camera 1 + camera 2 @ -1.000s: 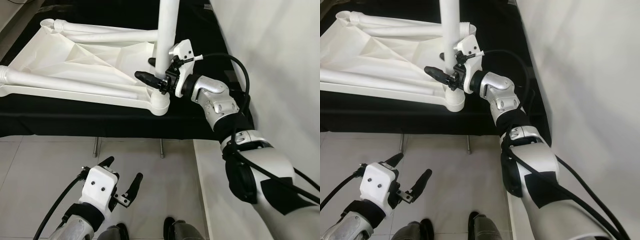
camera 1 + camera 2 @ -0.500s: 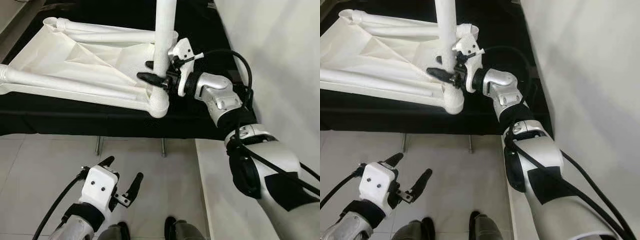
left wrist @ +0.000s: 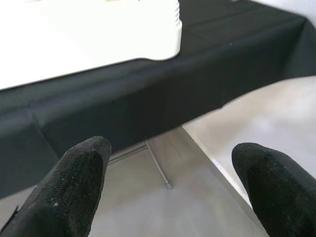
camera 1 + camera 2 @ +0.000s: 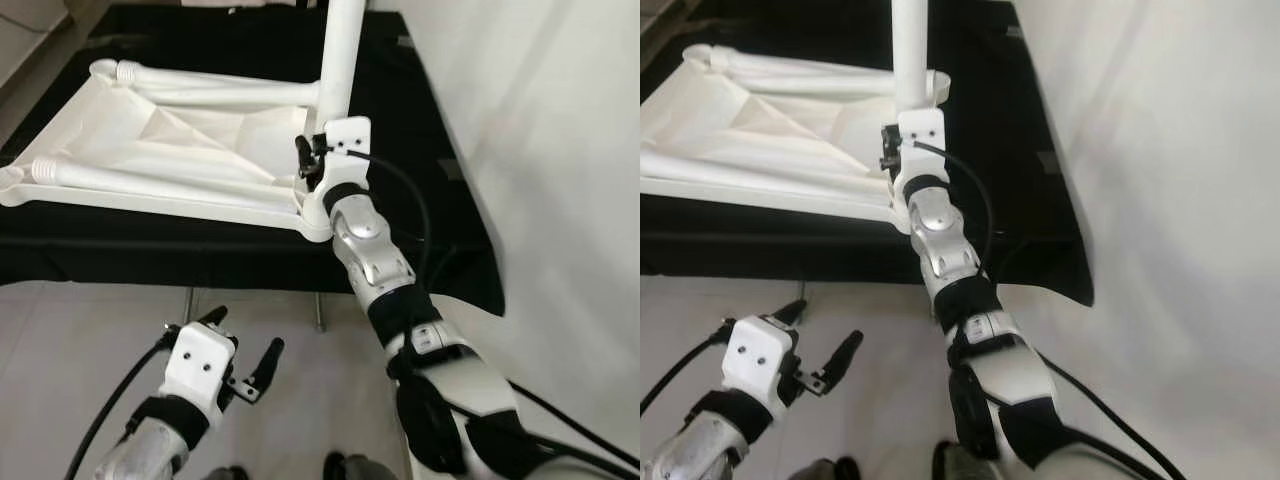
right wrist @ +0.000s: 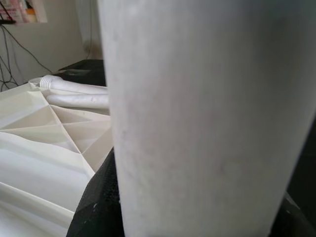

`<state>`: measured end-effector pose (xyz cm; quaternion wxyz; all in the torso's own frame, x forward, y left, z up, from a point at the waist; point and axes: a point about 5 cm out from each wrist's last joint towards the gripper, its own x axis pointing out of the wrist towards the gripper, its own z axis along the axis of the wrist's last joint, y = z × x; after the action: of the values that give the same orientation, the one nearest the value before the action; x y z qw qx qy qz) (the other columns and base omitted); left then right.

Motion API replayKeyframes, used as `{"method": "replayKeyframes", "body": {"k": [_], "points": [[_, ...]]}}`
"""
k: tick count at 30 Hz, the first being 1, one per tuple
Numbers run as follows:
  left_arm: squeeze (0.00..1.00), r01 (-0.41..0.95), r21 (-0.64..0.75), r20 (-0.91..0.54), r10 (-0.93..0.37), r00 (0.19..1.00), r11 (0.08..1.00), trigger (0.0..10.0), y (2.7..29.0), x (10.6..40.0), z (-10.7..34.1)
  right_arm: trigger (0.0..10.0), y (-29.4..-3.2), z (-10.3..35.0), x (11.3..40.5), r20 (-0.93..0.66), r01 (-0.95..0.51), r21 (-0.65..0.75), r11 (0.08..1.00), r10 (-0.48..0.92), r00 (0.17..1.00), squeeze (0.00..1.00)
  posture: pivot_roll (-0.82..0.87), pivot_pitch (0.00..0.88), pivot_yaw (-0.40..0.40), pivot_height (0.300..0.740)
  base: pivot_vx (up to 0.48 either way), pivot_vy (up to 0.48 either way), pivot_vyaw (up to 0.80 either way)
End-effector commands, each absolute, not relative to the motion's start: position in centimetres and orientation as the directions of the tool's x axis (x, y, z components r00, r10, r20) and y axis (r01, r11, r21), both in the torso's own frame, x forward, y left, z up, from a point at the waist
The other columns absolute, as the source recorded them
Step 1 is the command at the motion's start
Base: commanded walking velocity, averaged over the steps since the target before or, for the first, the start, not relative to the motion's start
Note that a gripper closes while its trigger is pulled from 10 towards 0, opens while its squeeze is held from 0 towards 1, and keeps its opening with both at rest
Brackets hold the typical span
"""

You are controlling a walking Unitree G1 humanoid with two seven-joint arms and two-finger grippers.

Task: Building children table

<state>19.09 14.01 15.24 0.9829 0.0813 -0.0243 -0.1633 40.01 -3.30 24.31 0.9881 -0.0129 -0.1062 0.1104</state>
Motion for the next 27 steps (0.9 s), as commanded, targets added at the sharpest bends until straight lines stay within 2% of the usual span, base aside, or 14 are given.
{"method": "replayKeyframes", "body": {"k": [1, 2, 7, 15, 19, 21, 22, 23, 24, 25, 27], "points": [[0.00, 0.301, 0.165, 0.007, -0.306, 0.952, 0.939, 10.0, 14.1, 19.1, 14.7, 10.0, -3.6, 20.8, 39.9, 0.072, -0.208, -0.063, 0.976, 0.213, 0.974, 0.00, -0.07, 0.178, -0.085, 0.740, 0.000, 0.000, 0.00], [0.00, 0.285, 0.163, 0.010, -0.291, 0.957, 0.944, 10.0, 14.3, 19.4, 14.5, 10.0, -4.0, 21.5, 40.0, 0.122, -0.203, -0.038, 0.979, 0.206, 0.971, 1.00, -0.07, 0.163, -0.084, 0.740, 0.000, 0.000, 0.00], [0.00, 0.255, 0.141, 0.014, -0.259, 0.966, 0.957, 10.0, 14.7, 20.0, 14.3, 10.0, -6.4, 22.3, 39.9, 0.194, -0.110, -0.018, 0.994, 0.111, 0.975, 1.00, -0.08, 0.144, -0.079, 0.740, 0.000, 0.000, 0.00], [0.00, 0.197, 0.169, 0.010, -0.201, 0.979, 0.966, 10.0, 15.9, 21.3, 13.9, 10.0, -10.5, 20.6, 39.1, 0.227, -0.030, -0.114, 0.993, 0.056, 0.972, 1.00, -0.10, 0.118, -0.067, 0.740, 0.000, 0.000, 0.00], [0.00, 0.107, 0.171, 0.015, -0.111, 0.994, 0.979, 10.0, 17.3, 22.3, 13.8, 10.0, -11.3, 18.8, 37.2, 0.225, -0.140, -0.155, 0.978, 0.173, 0.959, 1.00, -0.11, 0.091, -0.048, 0.740, 0.000, 0.000, 0.00], [0.00, 0.076, 0.180, 0.016, -0.080, 0.997, 0.981, 10.0, 17.8, 22.6, 13.8, 10.0, -11.1, 17.9, 36.2, 0.202, -0.186, -0.164, 0.969, 0.217, 0.955, 0.88, -0.11, 0.082, -0.039, 0.740, 0.000, 0.000, 0.00], [0.00, 0.071, 0.184, 0.016, -0.076, 0.997, 0.980, 10.0, 17.9, 22.7, 13.8, 10.0, -11.0, 17.7, 35.9, 0.194, -0.193, -0.163, 0.968, 0.223, 0.955, 0.88, -0.11, 0.079, -0.037, 0.740, 0.000, 0.000, 0.00], [0.00, 0.063, 0.194, 0.020, -0.068, 0.997, 0.979, 10.0, 18.1, 22.7, 13.8, 10.0, -10.8, 17.3, 35.3, 0.181, -0.218, -0.168, 0.961, 0.247, 0.952, 0.35, -0.11, 0.074, -0.029, 0.740, 0.000, 0.000, 0.00], [0.00, 0.063, 0.194, 0.020, -0.068, 0.997, 0.979, 10.0, 18.1, 22.7, 13.8, 10.0, -10.8, 17.3, 35.3, 0.181, -0.218, -0.168, 0.961, 0.247, 0.952, 0.35, -0.11, 0.074, -0.029, 0.740, 0.000, 0.000, 0.00], [0.00, 0.034, 0.216, 0.023, -0.040, 0.999, 0.976, 10.0, 18.5, 22.6, 13.8, 10.0, -10.5, 16.2, 34.0, 0.152, -0.270, -0.183, 0.945, 0.299, 0.942, 0.00, -0.11, 0.066, -0.021, 0.740, 0.000, 0.000, 0.00], [0.00, 0.024, 0.222, 0.024, -0.030, 0.999, 0.975, 10.0, 18.7, 22.5, 13.8, 10.0, -10.3, 15.9, 33.6, 0.142, -0.287, -0.189, 0.939, 0.315, 0.938, 0.00, -0.11, 0.066, -0.021, 0.740, 0.000, 0.000, 0.00]]}}
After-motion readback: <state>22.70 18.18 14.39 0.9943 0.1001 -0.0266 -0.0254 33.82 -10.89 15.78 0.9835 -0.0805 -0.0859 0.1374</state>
